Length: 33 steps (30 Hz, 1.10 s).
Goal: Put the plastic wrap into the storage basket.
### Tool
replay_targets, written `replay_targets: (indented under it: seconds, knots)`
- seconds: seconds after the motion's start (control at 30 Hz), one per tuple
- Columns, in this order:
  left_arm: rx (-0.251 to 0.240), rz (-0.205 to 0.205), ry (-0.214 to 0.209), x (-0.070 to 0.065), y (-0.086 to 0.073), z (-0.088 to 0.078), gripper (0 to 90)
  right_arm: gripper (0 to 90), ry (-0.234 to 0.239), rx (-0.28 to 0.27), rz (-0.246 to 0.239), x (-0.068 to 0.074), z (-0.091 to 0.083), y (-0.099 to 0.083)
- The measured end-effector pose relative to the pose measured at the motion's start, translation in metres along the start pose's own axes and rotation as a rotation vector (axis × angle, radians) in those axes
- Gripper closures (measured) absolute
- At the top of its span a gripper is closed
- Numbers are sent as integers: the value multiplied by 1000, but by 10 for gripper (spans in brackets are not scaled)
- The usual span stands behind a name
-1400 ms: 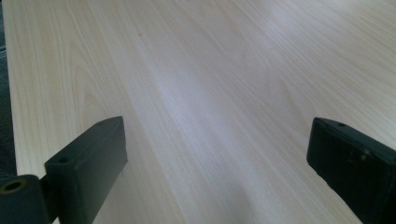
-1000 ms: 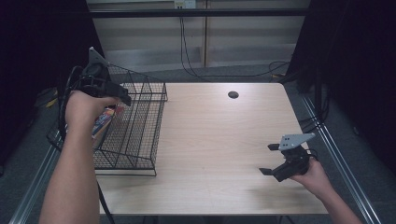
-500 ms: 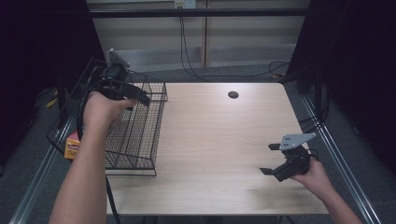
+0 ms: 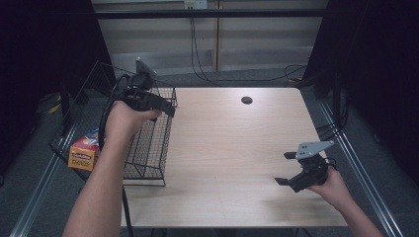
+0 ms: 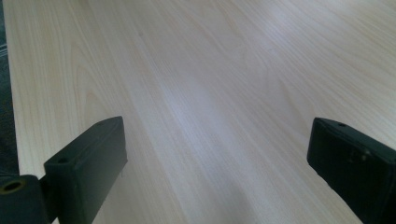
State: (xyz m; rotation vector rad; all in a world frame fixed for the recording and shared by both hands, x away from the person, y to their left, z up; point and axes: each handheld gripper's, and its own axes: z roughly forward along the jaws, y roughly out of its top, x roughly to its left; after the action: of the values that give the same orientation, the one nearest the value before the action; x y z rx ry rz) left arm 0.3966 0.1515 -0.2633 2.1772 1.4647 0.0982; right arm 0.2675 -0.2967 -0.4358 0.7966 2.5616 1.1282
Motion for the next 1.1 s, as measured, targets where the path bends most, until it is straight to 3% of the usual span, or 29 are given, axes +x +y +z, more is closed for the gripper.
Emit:
replay_targets:
  seconds: [0.17, 0.33, 1.1]
  knots:
    - [6, 47, -39, -8, -1, 6, 122, 45, -7, -2, 1, 0, 0, 0]
    - [-9, 66, -84, -17, -3, 14, 94, 45, -6, -3, 0, 1, 0, 0]
    - [2, 172, -184, -48, -18, 54, 81, 44, 0, 9, -8, 3, 1, -1]
